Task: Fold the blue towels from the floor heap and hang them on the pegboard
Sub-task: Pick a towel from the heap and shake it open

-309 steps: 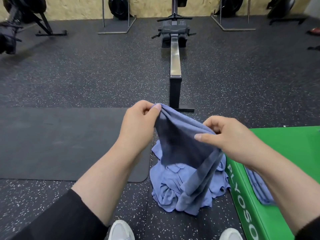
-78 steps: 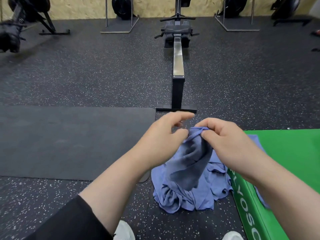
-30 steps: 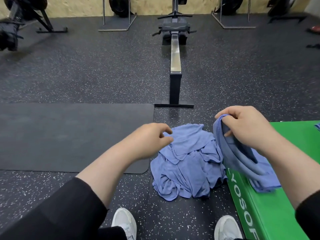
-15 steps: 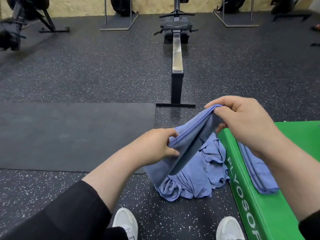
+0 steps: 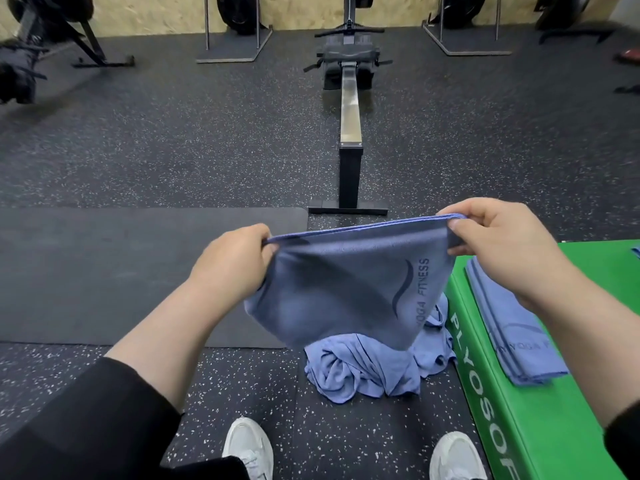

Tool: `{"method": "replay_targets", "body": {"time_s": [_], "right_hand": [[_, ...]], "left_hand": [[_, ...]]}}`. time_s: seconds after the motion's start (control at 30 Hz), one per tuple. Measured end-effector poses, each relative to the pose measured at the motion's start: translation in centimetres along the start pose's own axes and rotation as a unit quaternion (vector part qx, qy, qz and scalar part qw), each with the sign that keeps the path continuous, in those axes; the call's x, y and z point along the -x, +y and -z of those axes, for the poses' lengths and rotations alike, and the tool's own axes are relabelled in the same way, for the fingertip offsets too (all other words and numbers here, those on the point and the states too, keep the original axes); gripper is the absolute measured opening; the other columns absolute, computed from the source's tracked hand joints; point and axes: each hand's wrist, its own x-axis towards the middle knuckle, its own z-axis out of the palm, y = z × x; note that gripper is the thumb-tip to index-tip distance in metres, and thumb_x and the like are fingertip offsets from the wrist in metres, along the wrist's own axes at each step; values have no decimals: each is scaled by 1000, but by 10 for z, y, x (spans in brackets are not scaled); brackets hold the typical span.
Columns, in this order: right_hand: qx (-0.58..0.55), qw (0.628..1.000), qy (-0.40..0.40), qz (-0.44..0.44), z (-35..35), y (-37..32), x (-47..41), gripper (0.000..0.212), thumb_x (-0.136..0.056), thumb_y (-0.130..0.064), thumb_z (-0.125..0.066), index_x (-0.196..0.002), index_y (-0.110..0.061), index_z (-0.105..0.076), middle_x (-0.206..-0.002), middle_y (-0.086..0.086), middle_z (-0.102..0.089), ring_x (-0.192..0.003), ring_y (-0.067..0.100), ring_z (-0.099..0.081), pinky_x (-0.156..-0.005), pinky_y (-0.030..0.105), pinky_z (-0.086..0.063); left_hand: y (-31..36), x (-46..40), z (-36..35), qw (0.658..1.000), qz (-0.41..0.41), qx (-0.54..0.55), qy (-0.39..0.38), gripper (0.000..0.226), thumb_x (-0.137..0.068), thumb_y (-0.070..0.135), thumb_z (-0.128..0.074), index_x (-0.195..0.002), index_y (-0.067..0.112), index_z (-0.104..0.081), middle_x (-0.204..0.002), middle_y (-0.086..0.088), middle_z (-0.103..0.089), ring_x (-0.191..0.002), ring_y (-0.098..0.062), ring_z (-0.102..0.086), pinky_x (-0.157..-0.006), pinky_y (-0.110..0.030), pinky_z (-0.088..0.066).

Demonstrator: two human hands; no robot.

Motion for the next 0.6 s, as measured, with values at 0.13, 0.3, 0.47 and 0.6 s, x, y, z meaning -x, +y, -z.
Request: {"method": "replay_targets", "body": {"time_s": [0.13, 0.3, 0.47, 0.6], "right_hand": [[-19, 1000, 6, -6, 2, 3, -2, 26, -99, -4, -56, -87, -21, -71, -66, -12, -71, -64, 9, -64, -73, 34, -62], [-31, 999, 18, -21, 4, 9, -5, 23, -99, -4, -57, -87, -18, -71, -72, -7, -73, -68, 13, -67, -76, 34, -63], [-36, 998, 43, -31, 9, 14, -7, 15, -96, -5, -61, -88, -13, -71, -84, 7, -75, -70, 19, -69, -87, 49, -60], [-57, 992, 109, -14, 16, 15, -10, 16, -96, -6, -62, -86, -16, -68, -88, 16, -74, -61, 17, -67, -77, 47, -63]], "left_hand": [[-9, -1, 6, 1000, 9, -9, 0, 10, -98, 20, -51, -97, 21, -61, -99, -7, -68, -92, -33, -58, -73, -36, -44], [-15, 2, 8, 1000, 8, -16, 17, 16, -101, 19, -47, -98, 15, -63, -95, -8, -63, -89, -32, -56, -70, -36, -40], [-15, 5, 15, 997, 25, 19, 70, 30, -106, 36, -42, -83, 17, -45, -77, -4, -55, -79, -33, -51, -65, -39, -35], [-14, 10, 30, 993, -29, 80, 85, 30, -100, 35, -57, -76, 17, -51, -68, 1, -56, -74, -28, -54, -61, -38, -36]]}}
